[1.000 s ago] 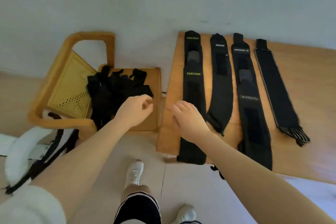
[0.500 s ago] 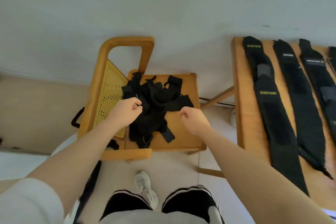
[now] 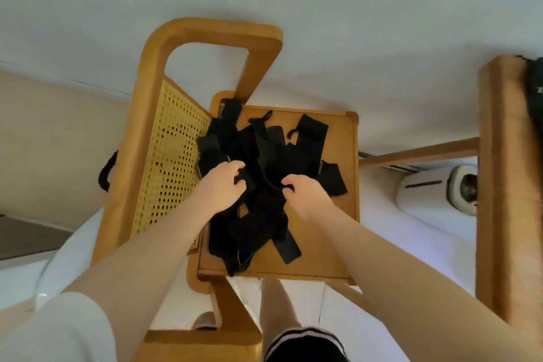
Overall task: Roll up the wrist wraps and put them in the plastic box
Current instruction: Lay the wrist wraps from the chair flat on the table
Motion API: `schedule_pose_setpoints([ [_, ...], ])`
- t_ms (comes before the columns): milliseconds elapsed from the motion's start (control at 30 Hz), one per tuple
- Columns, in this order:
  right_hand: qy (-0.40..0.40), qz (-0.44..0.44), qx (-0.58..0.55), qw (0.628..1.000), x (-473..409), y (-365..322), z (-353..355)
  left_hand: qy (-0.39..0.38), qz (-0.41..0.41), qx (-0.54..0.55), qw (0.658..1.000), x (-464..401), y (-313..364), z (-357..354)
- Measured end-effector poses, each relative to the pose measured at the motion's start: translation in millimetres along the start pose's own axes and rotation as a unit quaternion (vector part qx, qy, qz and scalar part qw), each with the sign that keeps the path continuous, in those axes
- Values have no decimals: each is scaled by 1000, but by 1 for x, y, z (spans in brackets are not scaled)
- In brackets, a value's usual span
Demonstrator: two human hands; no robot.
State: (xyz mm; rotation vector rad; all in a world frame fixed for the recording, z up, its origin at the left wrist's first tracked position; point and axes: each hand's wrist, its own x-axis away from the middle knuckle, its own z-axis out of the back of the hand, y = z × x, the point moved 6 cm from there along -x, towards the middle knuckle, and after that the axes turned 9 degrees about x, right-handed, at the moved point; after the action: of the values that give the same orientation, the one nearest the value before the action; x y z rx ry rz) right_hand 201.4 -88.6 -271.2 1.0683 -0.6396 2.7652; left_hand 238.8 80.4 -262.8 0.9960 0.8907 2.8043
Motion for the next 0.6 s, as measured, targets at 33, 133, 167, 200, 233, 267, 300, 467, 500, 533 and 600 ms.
schedule_pose_setpoints([
  [33, -6, 8, 33, 999, -13, 1, -5, -17, -2, -10, 1000, -12, -4, -10],
  [133, -8, 39, 140, 989, -44, 3, -22, -41, -42, -63, 996, -40, -12, -40],
  [167, -7, 46, 171, 984, -52, 4, -27, -38, -66, -85, 993, -46, -12, -47],
  [200, -7, 48, 196, 979, -60, 6, -33, -32, -94, -105, 990, -50, -12, -55],
  [233, -7, 49, 217, 975, -68, 8, -38, -27, -120, -121, 985, -55, -13, -63],
  [267, -3, 54, 232, 971, -74, 10, -43, -23, -145, -133, 980, -57, -14, -70],
  [300, 4, 61, 237, 970, -79, 12, -46, -22, -166, -145, 975, -58, -16, -76],
  [467, 145, 42, 54, 987, -78, 39, -12, -32, -260, -229, 937, -63, -22, -97],
  [500, 181, 36, 23, 983, -73, 45, 2, -63, -275, -262, 923, -62, -23, -104],
  [533, 201, 35, 16, 979, -67, 48, 14, -98, -271, -296, 911, -63, -24, -112],
  [600, 201, 39, 43, 978, -58, 50, 35, -164, -207, -357, 896, -67, -29, -121],
])
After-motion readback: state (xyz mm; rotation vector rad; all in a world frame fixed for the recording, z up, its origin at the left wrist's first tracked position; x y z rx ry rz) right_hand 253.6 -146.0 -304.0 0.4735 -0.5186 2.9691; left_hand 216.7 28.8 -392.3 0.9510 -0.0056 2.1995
